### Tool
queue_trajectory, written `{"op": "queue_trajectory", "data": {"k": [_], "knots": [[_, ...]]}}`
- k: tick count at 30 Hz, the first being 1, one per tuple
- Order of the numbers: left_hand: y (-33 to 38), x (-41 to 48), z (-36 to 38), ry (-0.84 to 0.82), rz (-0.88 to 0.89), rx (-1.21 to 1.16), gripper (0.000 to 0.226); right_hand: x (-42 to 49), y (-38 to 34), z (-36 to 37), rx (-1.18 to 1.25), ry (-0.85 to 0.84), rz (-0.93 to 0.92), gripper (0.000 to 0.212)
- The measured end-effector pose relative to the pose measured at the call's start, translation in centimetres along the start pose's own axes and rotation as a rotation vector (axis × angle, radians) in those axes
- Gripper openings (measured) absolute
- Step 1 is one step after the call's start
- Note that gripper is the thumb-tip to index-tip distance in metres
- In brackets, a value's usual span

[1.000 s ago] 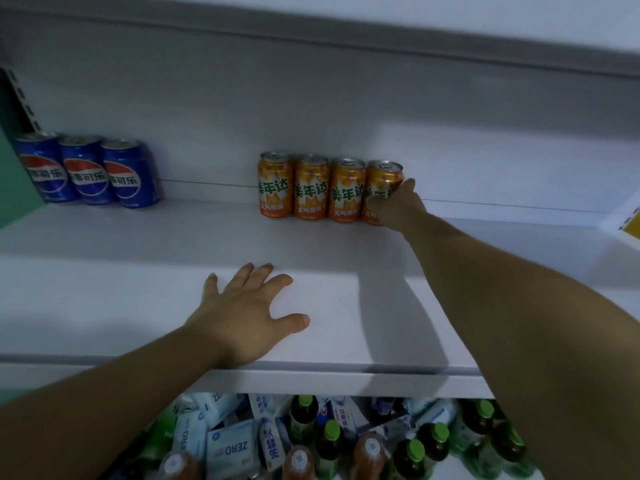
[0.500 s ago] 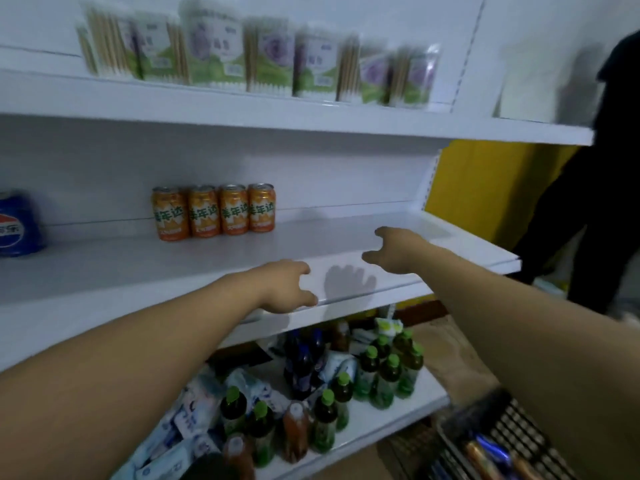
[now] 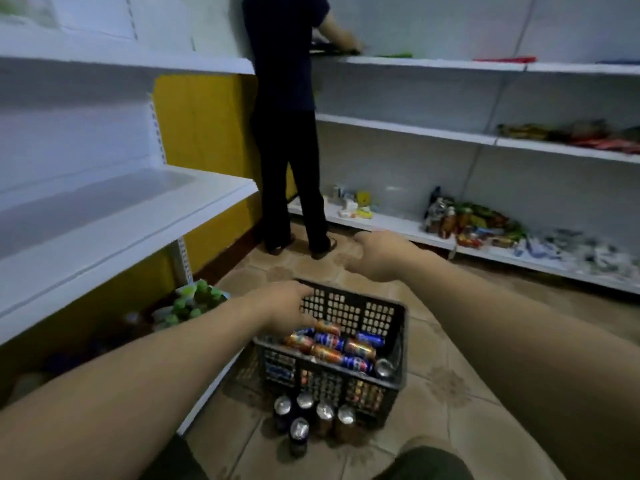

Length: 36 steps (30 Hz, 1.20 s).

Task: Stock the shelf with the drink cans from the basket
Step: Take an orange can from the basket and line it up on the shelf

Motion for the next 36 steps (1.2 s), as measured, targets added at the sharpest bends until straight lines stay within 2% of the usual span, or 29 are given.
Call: {"op": "queue_trajectory", "data": {"k": [3, 6, 9, 13, 19, 25, 29, 32, 36], "knots": [[2.0, 2.1, 3.6, -0.048, 0.069, -0.01, 0.053, -0.8, 5.1, 2.5, 0.034, -0.005, 0.142, 0.064], [2.8, 4.3, 6.8, -0.129, 0.118, -0.012, 0.057, -0.6, 9.4, 6.6, 0.09, -0.064, 0.253, 0.061], [2.8, 7.1, 9.6, -0.198, 0.154, -0.022, 0.05, 0.2, 12.6, 10.4, 0.151, -0.122, 0.331, 0.045], [2.1, 11.7, 14.0, -0.266, 0.185, -0.013, 0.052, 3.1, 16.4, 16.1, 0.164, -0.193, 0.401, 0.043], [-0.8, 20.4, 21.5, -0.372, 0.152, 0.017, 0.054, 8.7, 21.7, 25.0, 0.184, -0.284, 0.448, 0.047], [-3.4, 30.7, 27.9, -0.392, 0.053, -0.137, 0.052, 14.9, 26.3, 34.8, 0.309, -0.37, 0.534, 0.041], [-4.8, 35.8, 34.0, -0.462, 0.016, -0.162, 0.056, 18.9, 28.8, 41.2, 0.347, -0.422, 0.545, 0.045], [-5.6, 38.5, 38.2, -0.495, 0.03, -0.138, 0.062, 21.1, 30.9, 46.3, 0.325, -0.446, 0.55, 0.057], [-6.9, 40.9, 42.4, -0.561, 0.073, -0.043, 0.074, 23.7, 33.0, 51.3, 0.025, -0.439, 0.468, 0.078]]}}
Point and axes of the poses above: each hand's wrist, its own x-axis towards the middle knuckle, its own z-axis out of the palm, y = z × x, the point moved 10 cm from there along x, towards the middle knuckle, and after that the axes turned 3 degrees about x, right-handed, at the moved point
